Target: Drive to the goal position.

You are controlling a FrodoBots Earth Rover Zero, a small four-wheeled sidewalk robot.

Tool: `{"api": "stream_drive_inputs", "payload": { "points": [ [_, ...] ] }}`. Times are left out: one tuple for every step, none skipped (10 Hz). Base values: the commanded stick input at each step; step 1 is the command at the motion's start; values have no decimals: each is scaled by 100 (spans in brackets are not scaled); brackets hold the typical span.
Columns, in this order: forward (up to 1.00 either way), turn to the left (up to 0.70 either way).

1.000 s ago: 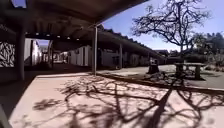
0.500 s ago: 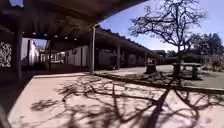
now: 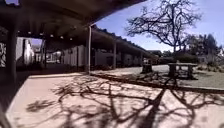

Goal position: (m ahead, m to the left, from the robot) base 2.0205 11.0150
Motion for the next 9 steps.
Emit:
{"api": "stream_drive_inputs", "payload": {
  "points": [
    [0, -70],
    [0, -70],
    [0, -70],
    [0, -70],
    [0, -70],
    [0, -70],
    [0, -70],
    [0, -70],
    [0, -70]
  ]
}}
